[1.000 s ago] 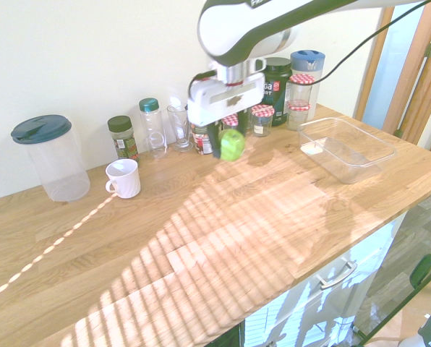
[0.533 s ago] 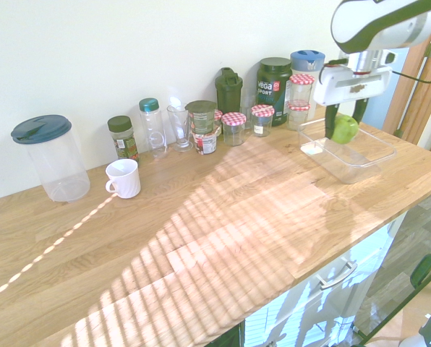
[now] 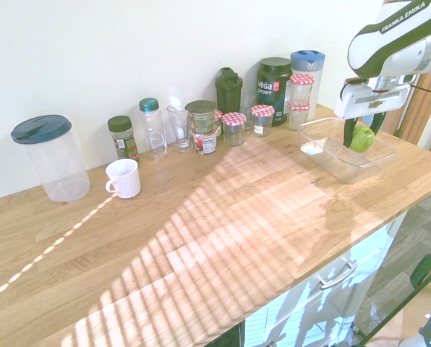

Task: Put the apple into the container

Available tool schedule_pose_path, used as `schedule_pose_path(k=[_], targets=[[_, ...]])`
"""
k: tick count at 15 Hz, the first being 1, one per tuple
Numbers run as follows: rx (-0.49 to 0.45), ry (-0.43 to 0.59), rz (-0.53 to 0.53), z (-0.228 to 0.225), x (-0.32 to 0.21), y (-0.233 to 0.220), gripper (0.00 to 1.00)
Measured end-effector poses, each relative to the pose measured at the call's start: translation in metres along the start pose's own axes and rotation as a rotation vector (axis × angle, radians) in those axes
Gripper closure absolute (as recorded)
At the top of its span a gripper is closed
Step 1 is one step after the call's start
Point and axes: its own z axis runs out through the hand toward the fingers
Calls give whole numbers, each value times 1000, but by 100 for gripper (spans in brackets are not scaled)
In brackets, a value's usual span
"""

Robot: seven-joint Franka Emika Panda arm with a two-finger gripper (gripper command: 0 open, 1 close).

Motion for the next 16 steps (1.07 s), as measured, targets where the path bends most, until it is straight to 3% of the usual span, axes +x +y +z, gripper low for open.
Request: schedule_pose_path(k=[5,10,13,16], targets=[[-18,3,0,27,9,-16,0],[-17,16,22,24,21,-27,0],[-1,18,-14,-27,13,-44,0],[-1,1,-176,-100,-77,-104,0]])
